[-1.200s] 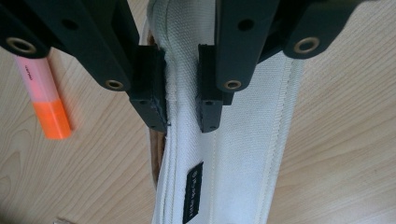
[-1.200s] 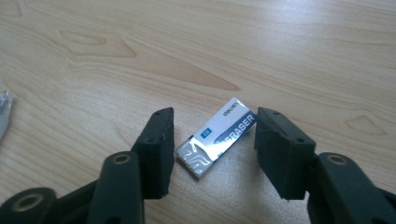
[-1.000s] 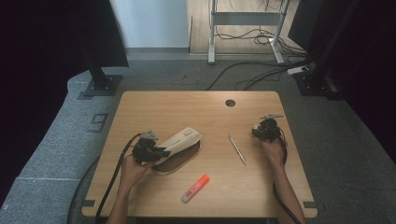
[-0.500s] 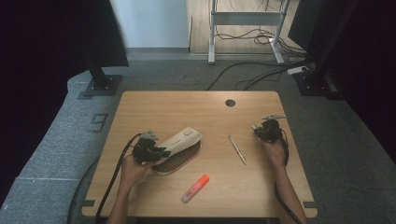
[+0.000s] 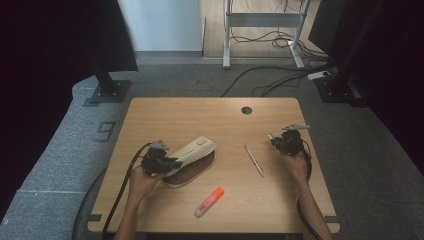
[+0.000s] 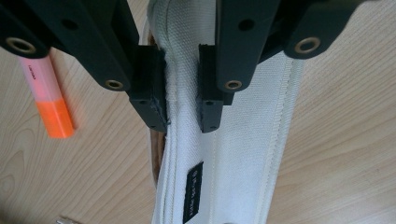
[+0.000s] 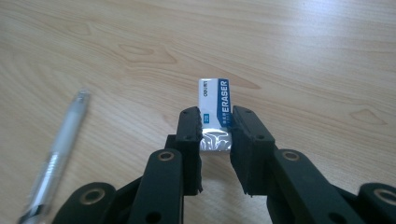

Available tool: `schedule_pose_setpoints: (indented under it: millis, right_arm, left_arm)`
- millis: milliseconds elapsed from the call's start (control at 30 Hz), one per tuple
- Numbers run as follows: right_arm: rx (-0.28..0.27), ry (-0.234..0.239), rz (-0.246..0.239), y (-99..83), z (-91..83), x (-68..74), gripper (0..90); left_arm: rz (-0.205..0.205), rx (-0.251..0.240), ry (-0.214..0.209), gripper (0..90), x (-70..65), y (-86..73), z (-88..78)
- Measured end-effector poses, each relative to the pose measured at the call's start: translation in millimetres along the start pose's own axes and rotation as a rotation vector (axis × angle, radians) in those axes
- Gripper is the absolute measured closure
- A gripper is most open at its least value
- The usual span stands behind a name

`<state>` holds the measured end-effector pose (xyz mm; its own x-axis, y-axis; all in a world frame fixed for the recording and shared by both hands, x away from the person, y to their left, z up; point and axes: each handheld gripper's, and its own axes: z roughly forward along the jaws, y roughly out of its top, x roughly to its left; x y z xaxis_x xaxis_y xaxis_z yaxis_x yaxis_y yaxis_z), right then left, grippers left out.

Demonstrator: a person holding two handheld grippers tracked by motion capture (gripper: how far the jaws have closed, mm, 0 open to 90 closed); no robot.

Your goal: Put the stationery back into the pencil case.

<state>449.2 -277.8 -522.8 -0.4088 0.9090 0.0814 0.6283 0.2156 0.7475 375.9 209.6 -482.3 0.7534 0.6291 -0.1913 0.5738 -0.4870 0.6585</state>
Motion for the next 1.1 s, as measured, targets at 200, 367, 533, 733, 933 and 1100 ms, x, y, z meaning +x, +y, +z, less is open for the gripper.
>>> schedule_pose_setpoints:
  millis: [200,367,533,733,933,1100]
  right_arm:
    - [-0.007,0.022,-0.024,0.6,-10.6,7.6,71.7]
    - [-0.005,0.042,-0.040,-0.9,-15.5,12.7,71.7]
    - [-0.005,0.061,-0.058,-3.5,-22.5,19.1,71.7]
    - [-0.011,0.091,-0.076,-5.3,-32.4,26.4,71.7]
    - [-0.012,0.126,-0.107,-6.3,-39.2,37.8,71.7]
    - [-0.008,0.153,-0.135,-7.3,-40.3,50.0,71.7]
  left_arm:
    - [0.000,-0.001,0.000,74.6,-0.1,0.0,-0.2]
    - [0.003,-0.001,0.000,74.5,-0.2,0.0,-0.4]
    - [0.002,-0.001,-0.001,74.4,-0.2,0.0,-0.3]
    - [0.006,0.000,0.000,74.2,-0.7,0.0,0.0]
    - [0.008,-0.001,0.001,74.1,-0.8,0.0,-0.1]
    - [0.009,-0.002,0.002,74.2,-1.0,0.1,-0.3]
